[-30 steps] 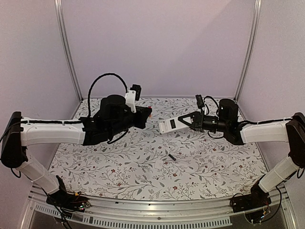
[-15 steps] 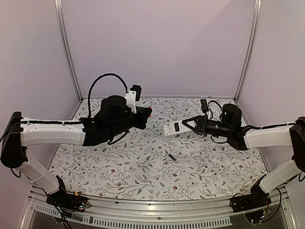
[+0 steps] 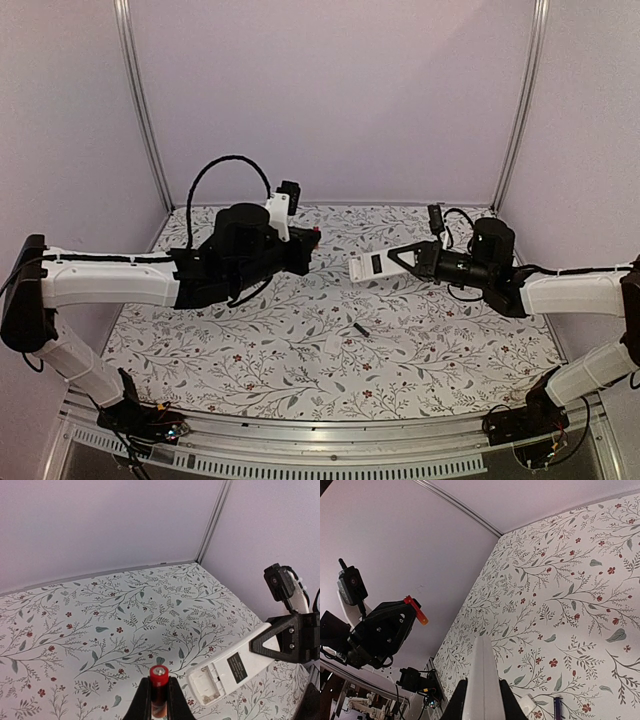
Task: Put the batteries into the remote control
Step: Place the battery in the battery compartment.
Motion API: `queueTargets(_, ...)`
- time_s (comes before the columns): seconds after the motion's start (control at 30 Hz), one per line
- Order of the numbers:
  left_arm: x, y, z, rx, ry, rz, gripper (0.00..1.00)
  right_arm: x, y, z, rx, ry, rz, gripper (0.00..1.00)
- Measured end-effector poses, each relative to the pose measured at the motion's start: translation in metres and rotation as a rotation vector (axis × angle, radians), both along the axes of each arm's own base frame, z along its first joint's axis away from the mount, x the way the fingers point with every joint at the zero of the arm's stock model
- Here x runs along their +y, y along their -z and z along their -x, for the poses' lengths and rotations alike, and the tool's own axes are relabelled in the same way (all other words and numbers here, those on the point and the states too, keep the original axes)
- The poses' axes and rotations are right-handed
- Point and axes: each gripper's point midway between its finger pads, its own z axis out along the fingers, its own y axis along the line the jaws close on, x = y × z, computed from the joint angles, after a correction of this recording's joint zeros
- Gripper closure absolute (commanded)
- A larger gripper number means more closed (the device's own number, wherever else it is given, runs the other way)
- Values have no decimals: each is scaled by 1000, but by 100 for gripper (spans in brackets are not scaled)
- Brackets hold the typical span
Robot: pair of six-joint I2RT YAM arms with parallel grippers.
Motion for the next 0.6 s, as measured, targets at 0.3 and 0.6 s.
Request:
queueTargets(0.3,-4,-3,4,-10,5,-3,100,3,3,4,3,-14,14,100)
queueTargets(0.6,-2,-4,3,-20,-10,-13,100,6,6,6,5,-23,28,100)
